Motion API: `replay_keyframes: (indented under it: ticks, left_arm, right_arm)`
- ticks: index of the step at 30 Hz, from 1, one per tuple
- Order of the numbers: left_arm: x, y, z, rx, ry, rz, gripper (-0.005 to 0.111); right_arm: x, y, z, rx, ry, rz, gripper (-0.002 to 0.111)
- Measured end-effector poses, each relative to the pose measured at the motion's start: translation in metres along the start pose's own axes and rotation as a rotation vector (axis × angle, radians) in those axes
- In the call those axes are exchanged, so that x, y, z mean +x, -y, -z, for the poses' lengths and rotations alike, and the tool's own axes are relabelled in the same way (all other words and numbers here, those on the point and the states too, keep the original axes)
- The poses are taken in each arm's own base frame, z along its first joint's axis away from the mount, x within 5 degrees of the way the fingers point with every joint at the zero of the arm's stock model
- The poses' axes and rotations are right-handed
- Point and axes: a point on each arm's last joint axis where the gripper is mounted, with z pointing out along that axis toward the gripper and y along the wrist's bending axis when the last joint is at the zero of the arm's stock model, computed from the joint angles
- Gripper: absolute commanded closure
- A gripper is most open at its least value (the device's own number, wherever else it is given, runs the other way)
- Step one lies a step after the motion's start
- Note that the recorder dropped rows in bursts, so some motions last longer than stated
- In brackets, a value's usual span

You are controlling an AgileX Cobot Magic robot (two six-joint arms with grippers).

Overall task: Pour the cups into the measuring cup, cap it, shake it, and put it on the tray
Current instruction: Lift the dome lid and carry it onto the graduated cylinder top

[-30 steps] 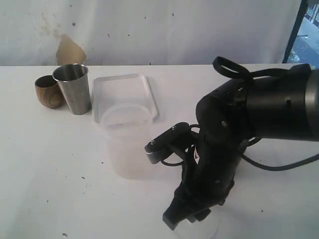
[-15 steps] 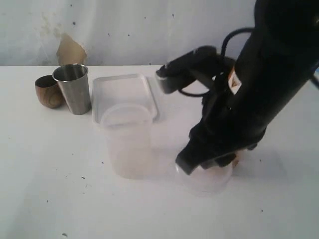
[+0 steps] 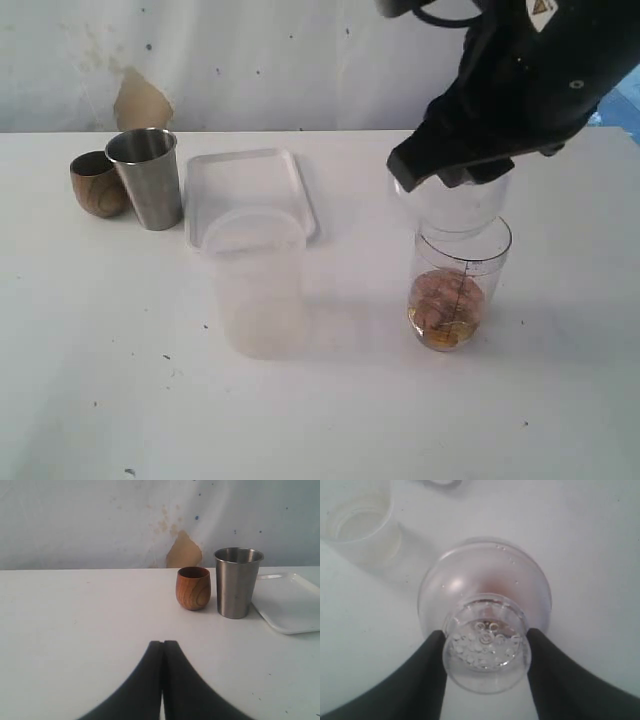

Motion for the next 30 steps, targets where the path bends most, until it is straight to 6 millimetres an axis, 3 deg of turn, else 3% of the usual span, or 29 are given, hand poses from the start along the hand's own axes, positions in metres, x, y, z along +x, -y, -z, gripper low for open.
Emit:
replay_keyframes:
  ticks: [16, 24, 30]
  left_arm:
    - [0.0, 0.0, 0.0, 0.0, 0.0, 0.0, 0.107]
    - [0.0, 0.0, 0.0, 0.0, 0.0, 0.0, 0.107]
    - [0.0, 0.0, 0.0, 0.0, 0.0, 0.0, 0.107]
  right_arm:
    - [0.003, 0.045, -0.039, -0.066, -0.135, -0.132, 0.108]
    - [0.002, 0.049, -0.065, -0.125, -0.205, -0.131, 0.108]
    - [0.001, 0.047, -0.072, -0.138, -0.22, -0.114, 0.108]
